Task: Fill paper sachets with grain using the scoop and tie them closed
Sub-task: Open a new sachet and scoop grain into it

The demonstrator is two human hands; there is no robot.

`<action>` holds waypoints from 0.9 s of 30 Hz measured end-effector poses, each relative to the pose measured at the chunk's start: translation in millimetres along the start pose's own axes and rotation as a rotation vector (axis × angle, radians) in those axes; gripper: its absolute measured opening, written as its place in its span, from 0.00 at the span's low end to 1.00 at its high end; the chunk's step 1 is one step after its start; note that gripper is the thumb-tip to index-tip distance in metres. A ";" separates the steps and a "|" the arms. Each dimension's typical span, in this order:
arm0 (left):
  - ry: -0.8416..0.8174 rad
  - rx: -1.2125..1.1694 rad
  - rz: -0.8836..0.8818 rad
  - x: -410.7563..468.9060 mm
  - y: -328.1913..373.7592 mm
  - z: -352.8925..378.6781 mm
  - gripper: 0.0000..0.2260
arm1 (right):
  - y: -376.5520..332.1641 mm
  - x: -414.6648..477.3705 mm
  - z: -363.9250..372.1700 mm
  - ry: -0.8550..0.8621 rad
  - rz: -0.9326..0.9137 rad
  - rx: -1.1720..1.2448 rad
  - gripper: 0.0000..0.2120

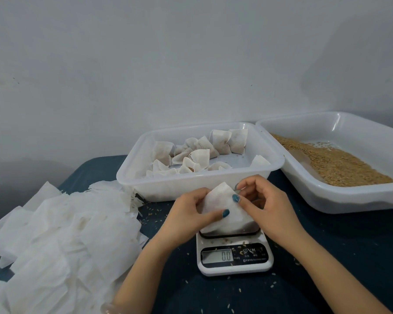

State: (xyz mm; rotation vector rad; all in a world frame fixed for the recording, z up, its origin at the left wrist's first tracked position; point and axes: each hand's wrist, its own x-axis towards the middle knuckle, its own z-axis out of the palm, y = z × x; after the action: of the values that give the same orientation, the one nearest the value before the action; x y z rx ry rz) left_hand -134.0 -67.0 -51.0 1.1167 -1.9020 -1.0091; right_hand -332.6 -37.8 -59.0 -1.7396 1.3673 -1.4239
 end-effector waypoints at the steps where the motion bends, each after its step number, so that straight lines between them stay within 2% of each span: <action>1: 0.028 -0.071 -0.015 -0.5 -0.7 0.2 0.07 | -0.5 0.6 -0.6 0.012 0.014 0.042 0.10; 5: 0.126 -0.388 -0.052 -1.4 0.7 2.3 0.12 | -2.1 1.8 -1.8 0.002 0.063 0.146 0.10; 8: 0.299 -0.283 -0.018 -0.6 1.6 4.8 0.16 | -2.0 2.0 -2.2 -0.004 0.073 0.171 0.10; 10: 0.352 -0.196 0.032 -0.9 1.2 6.3 0.16 | -1.4 1.8 -2.2 -0.003 0.071 0.176 0.10; 12: 0.310 -0.159 0.086 -1.5 0.6 8.9 0.13 | -0.7 1.9 -1.7 0.003 0.071 0.184 0.10; 15: 0.229 -0.177 0.115 -4.3 5.2 12.1 0.18 | -0.8 2.3 -1.8 0.011 0.066 0.208 0.08; 17: 0.205 -0.160 0.126 -4.2 8.6 14.0 0.14 | -1.4 2.4 -2.9 -0.002 0.063 0.237 0.07; 27: 0.255 -0.159 0.119 -3.4 8.4 15.7 0.05 | -4.2 3.2 -5.8 -0.080 0.091 0.377 0.08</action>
State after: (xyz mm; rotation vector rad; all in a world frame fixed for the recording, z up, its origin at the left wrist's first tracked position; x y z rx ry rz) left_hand -149.1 -56.9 -51.3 0.9781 -1.6350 -0.8897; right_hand -336.5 -38.0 -52.2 -1.4544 1.0416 -1.4365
